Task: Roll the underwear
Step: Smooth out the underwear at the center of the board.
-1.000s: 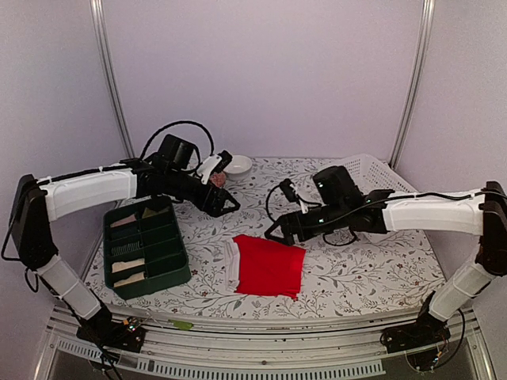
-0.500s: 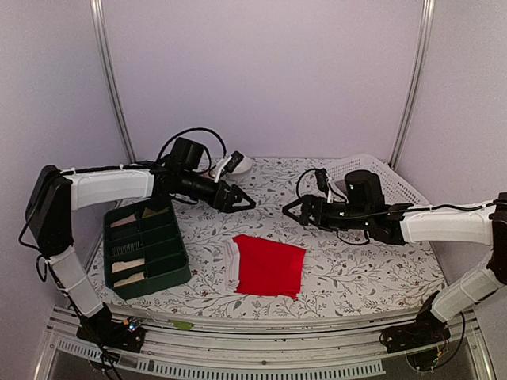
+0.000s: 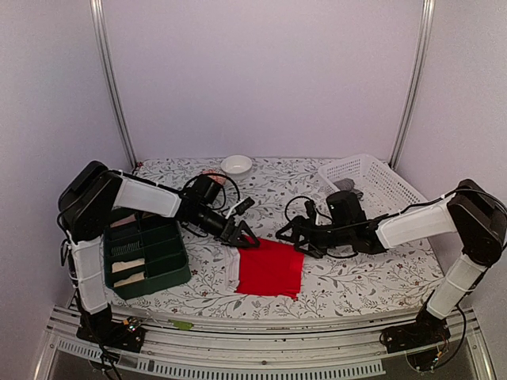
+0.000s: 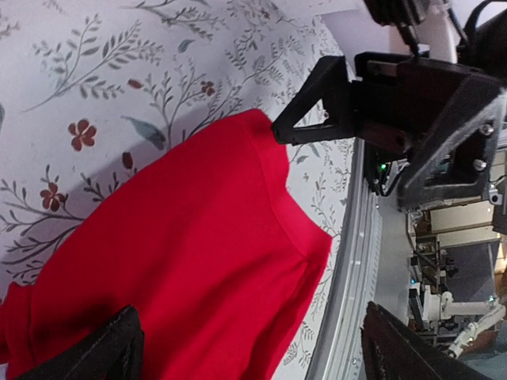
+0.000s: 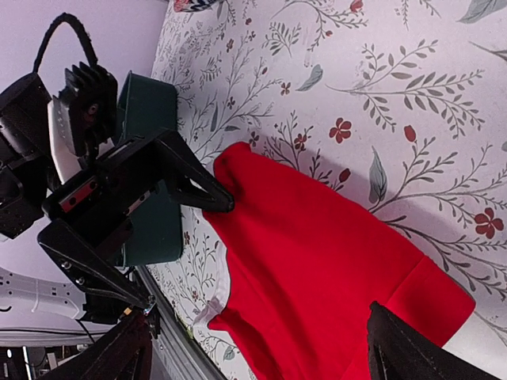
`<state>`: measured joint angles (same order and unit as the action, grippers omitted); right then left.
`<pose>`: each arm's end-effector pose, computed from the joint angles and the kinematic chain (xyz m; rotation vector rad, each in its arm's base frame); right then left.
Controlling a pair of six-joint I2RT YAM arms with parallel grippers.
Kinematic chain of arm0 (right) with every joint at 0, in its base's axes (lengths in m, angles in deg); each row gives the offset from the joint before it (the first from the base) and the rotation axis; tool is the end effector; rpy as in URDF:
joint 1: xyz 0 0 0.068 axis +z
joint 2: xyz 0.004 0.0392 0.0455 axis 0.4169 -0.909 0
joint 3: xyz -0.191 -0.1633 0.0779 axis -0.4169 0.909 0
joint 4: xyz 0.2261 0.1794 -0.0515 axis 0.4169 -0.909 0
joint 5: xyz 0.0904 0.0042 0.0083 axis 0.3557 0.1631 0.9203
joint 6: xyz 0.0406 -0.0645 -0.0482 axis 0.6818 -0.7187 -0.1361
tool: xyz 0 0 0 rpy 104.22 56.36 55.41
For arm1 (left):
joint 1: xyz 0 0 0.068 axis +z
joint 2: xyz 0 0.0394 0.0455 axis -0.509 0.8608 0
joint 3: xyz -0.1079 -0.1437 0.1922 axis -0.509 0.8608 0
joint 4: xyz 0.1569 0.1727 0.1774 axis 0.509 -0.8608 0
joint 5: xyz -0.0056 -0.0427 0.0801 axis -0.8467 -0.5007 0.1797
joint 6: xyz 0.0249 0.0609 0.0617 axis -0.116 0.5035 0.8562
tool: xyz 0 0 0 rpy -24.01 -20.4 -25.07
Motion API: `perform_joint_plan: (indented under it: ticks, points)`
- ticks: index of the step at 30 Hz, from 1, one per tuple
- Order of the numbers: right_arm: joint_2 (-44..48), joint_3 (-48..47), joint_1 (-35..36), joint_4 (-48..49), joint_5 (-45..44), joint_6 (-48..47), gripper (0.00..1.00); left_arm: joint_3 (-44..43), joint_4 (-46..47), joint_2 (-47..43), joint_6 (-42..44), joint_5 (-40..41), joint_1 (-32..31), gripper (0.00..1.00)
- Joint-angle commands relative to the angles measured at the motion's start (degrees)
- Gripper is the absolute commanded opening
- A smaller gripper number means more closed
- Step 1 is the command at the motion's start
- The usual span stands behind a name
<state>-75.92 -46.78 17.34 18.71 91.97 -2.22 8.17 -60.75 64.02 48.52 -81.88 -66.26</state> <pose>0.2622 0.2773 0.1035 -0.0374 2.4405 1.2829 0.3129 -0.3030 0.0901 0.8818 2.4269 -1.4931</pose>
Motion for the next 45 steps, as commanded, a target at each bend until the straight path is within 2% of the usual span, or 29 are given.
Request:
perform_joint_plan:
  ticks: [1, 5, 10, 17, 22, 27, 32, 34, 37, 40, 43, 45]
  points:
    - [-5.37, -2.69, 0.04, 5.98, 3.25, 3.53, 0.93, 1.93, -0.35, 4.29, -0.86, 3.49, 2.4, 0.96]
    - [-9.66, -2.89, -0.01, 6.35, 2.89, 4.37, 0.91, 1.35, -3.5, 6.38, 0.12, 8.96, 4.93, 0.96]
    - [-13.55, -5.28, -0.8, 0.03, 1.27, 2.39, 0.87, 0.2, -6.52, 5.92, 1.34, 14.12, 6.21, 0.96]
    - [-18.54, -14.38, -3.12, -9.68, -0.97, -5.68, 0.87, -0.66, -4.5, 3.39, 1.48, 13.03, 6.24, 0.96]
    - [-20.94, -20.67, -5.13, -16.66, -2.19, -11.99, 0.87, -3.68, -4.66, -2.11, 3.01, 16.15, 6.22, 0.96]
    - [-17.31, -22.69, -6.81, -19.89, -0.1, -16.64, 0.87, -5.07, -6.27, -5.76, 4.49, 19.5, 6.22, 0.96]
    - [-9.41, -21.04, -6.78, -15.3, 11.59, -18.46, 0.88, -2.87, -7.72, -10.41, 8.82, 18.85, 4.72, 0.95]
    - [-7.22, -20.42, -6.69, -15.05, 13.99, -18.04, 0.86, -1.92, -9.05, -11.29, 12.39, 18.69, 2.59, 0.86]
    - [-4.89, -19.0, -6.73, -16.73, 14.37, -18.36, 0.8, -1.69, -11.93, -10.41, 16.75, 18.72, -1.35, 0.56]
    - [-3.74, -17.61, -6.73, -19.02, 12.96, -18.96, 0.71, -2.52, -13.38, -7.7, 18.65, 18.24, -5.66, 0.32]
    - [-3.52, -16.42, -6.69, -20.81, 11.32, -18.98, 0.54, -3.13, -13.26, -4.87, 18.25, 19.66, -8.24, 0.23]
    - [-3.52, -15.61, -6.73, -20.96, 10.16, -18.28, 0.48, -3.09, -13.18, -2.98, 17.46, 20.18, -8.9, 0.2]
